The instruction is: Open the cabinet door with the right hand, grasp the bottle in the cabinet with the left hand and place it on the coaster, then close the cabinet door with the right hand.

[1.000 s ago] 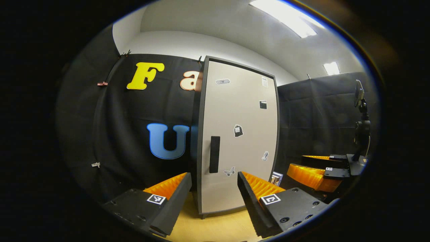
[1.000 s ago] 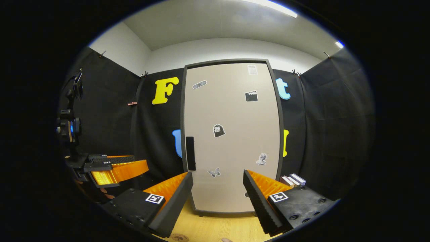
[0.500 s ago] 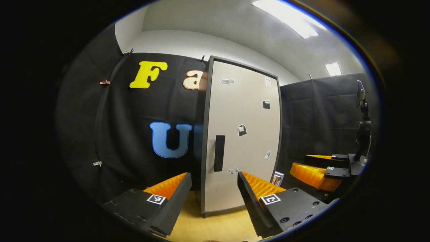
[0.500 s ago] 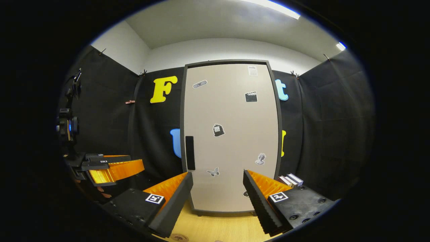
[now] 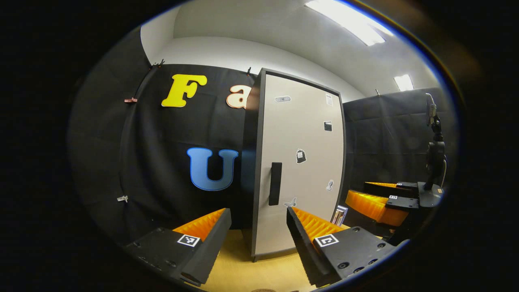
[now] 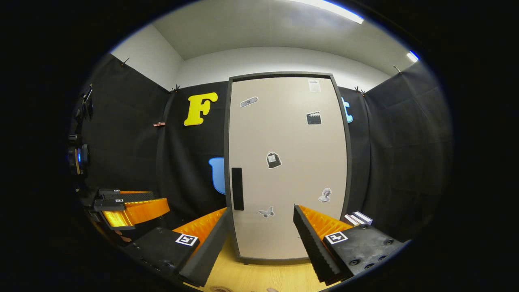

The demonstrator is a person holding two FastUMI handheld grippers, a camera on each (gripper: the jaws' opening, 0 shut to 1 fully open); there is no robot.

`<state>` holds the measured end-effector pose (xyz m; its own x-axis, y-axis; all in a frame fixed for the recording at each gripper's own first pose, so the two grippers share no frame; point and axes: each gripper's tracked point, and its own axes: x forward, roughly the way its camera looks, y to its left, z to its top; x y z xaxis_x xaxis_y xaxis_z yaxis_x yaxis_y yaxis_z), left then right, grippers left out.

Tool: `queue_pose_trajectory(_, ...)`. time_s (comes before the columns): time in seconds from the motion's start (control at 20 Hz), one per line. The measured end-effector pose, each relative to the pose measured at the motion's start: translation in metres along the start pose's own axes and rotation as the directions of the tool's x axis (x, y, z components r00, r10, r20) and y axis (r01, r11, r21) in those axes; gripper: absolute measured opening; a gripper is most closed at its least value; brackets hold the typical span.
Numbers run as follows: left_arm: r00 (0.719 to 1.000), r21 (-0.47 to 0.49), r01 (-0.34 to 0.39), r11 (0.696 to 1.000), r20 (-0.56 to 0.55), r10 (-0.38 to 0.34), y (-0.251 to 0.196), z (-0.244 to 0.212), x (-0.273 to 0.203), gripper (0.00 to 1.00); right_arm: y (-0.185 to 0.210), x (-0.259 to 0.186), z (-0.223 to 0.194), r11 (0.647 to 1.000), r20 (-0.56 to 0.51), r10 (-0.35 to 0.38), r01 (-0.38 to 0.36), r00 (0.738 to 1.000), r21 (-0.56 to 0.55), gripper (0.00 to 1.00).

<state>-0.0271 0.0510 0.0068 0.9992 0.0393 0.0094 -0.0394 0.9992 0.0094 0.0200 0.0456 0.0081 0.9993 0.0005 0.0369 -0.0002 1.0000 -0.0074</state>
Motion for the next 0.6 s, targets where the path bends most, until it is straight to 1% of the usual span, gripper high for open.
queue_pose_trajectory(0.25, 1.0, 0.017, 0.001, 1.0, 0.004, -0.001, 0.02, 0.002, -0.004, 0.88, 0.024, 0.023, -0.004, 1.0, -0.004, 0.014, -0.014, 1.0, 0.007, 0.98)
queue_pose_trajectory(0.4, 1.0, 0.023, 0.011, 1.0, 0.007, -0.011, 0.029, 0.003, -0.007, 0.87, 0.037, 0.043, -0.005, 1.0, 0.002, 0.02, -0.02, 1.0, 0.004, 0.98)
queue_pose_trajectory(0.6, 1.0, 0.023, 0.003, 1.0, 0.017, -0.004, 0.042, 0.008, -0.01, 0.87, 0.051, 0.073, -0.004, 1.0, 0.026, 0.021, -0.021, 0.999, -0.012, 0.98)
